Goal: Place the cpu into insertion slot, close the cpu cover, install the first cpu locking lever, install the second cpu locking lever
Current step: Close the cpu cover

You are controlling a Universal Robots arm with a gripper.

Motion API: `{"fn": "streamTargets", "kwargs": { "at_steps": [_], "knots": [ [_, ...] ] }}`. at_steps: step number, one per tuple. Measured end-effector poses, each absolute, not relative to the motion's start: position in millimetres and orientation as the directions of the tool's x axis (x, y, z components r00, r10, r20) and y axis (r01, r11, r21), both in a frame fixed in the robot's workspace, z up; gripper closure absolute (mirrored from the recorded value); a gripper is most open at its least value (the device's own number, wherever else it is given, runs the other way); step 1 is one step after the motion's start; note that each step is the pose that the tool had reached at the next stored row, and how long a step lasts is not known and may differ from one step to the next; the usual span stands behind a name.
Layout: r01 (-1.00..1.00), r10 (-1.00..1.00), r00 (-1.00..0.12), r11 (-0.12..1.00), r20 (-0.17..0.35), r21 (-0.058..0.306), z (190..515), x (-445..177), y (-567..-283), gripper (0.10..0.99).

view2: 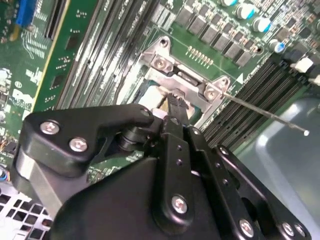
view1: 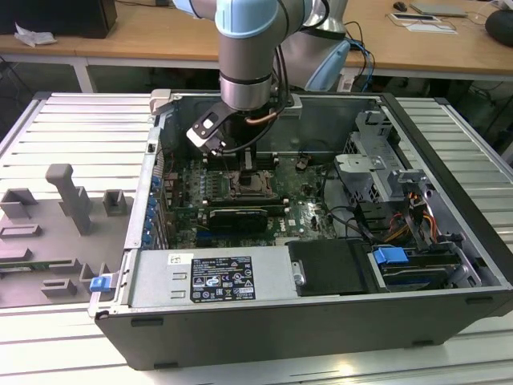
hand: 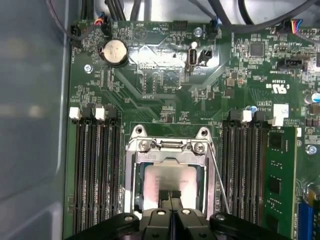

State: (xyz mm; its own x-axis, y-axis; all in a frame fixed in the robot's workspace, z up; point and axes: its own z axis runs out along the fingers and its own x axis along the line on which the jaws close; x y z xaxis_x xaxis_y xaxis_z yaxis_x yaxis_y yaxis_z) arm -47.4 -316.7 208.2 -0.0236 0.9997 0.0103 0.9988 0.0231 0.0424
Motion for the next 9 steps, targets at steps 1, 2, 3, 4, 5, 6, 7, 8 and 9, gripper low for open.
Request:
{"fn": "streamTargets", "kwargs": {
  "at_steps": [1,2,3,4,5,6,7,8,9],
  "knots": [
    [0.999,1.0,-0.024,0.023,0.01,0.041,208.2,-44.7,-316.7,0.98],
    [0.999,1.0,-0.023,0.023,0.01,0.04,208.2,-42.0,-316.7,0.98],
    [0.999,1.0,-0.024,0.023,0.01,0.04,208.3,-40.9,-316.8,0.98],
    [0.999,1.0,-0.024,0.023,0.01,0.04,208.2,-39.4,-316.7,0.98],
    [0.999,1.0,-0.024,0.023,0.01,0.04,208.2,-38.2,-316.7,0.98],
    [0.999,1.0,-0.024,0.023,0.01,0.04,208.2,-37.5,-316.7,0.98],
    [0.999,1.0,-0.024,0.023,0.01,0.04,208.2,-37.0,-316.7,0.98],
    [0.999,1.0,-0.024,0.023,0.01,0.04,208.2,-37.0,-316.7,0.98],
    [0.999,1.0,-0.024,0.023,0.01,0.04,208.3,-37.0,-316.7,0.98]
  ]
}}
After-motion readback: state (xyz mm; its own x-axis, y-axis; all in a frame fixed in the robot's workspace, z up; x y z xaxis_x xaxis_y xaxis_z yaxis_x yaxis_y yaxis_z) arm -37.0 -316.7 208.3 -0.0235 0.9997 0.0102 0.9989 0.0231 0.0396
